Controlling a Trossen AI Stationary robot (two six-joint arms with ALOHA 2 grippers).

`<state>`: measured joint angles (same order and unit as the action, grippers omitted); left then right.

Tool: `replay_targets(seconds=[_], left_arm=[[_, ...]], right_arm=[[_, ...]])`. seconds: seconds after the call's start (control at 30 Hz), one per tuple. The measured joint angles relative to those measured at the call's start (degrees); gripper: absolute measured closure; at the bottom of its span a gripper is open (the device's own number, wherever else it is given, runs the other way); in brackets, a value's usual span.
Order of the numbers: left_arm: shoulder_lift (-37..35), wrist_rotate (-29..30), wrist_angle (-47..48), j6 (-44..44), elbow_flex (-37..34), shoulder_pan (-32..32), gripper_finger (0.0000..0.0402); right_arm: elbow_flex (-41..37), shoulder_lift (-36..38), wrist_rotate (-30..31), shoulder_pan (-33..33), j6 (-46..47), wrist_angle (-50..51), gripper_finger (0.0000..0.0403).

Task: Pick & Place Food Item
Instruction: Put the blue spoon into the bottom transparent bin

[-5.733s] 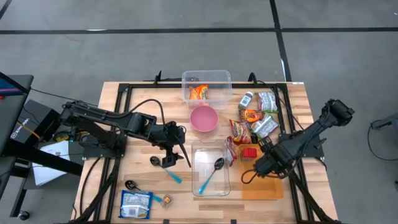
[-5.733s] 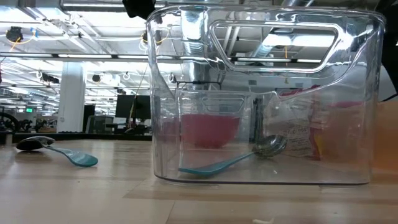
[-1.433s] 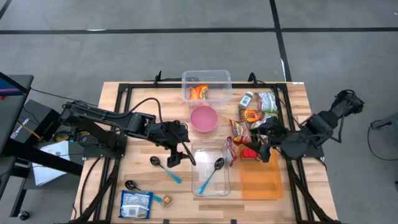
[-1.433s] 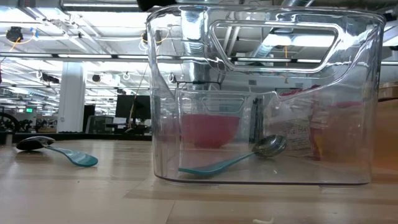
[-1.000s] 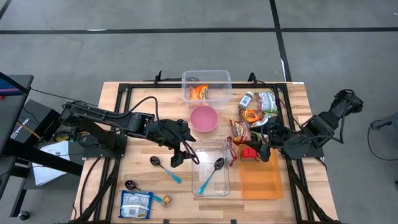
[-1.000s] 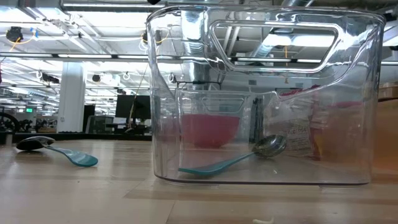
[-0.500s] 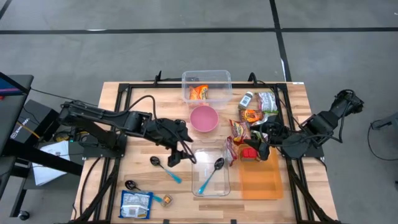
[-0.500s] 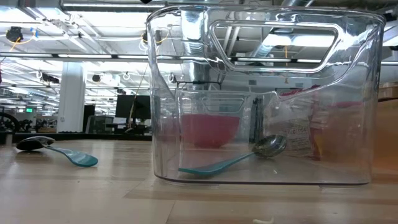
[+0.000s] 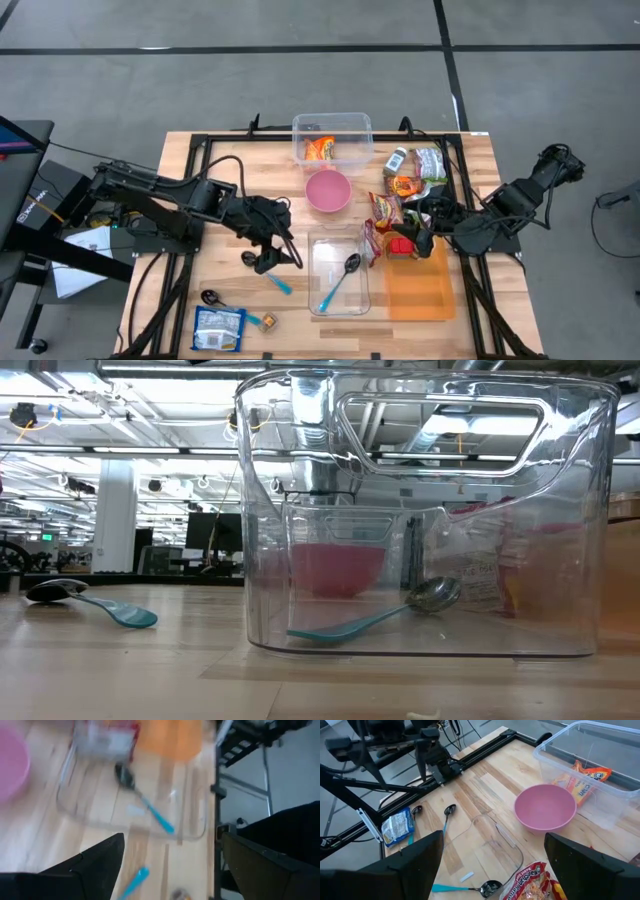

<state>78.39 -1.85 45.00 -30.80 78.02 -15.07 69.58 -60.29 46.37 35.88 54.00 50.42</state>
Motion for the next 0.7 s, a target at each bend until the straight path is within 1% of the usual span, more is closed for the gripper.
replay_targets(seconds=[0.17,0.27,0.43,0.57,0.7], left_arm=[[0.04,0.05,6.32,-11.85,0.00,0.00,0.0074],[0.07,0.61,7.96,-18.67,-0.01,-0.26,0.0074],[0.07,3.04,8.20,-27.71,0.00,-2.32,0.0074],[0.07,4.79,10.13,-34.88,0.00,-3.89,0.0074],[0.07,8.58,14.97,-46.91,0.00,-5.01,0.0074]], right_arm=[[0.00,0.00,0.00,0.00,0.00,-0.09,0.0065],[0.00,0.00,0.00,0.00,0.02,-0.10,0.0065],[0.00,0.00,-0.02,0.00,0.01,-0.07,0.0065],[0.00,0.00,-0.02,0.00,0.00,0.04,0.0065],[0.00,0.00,-0.02,0.00,0.01,0.08,0.0065]])
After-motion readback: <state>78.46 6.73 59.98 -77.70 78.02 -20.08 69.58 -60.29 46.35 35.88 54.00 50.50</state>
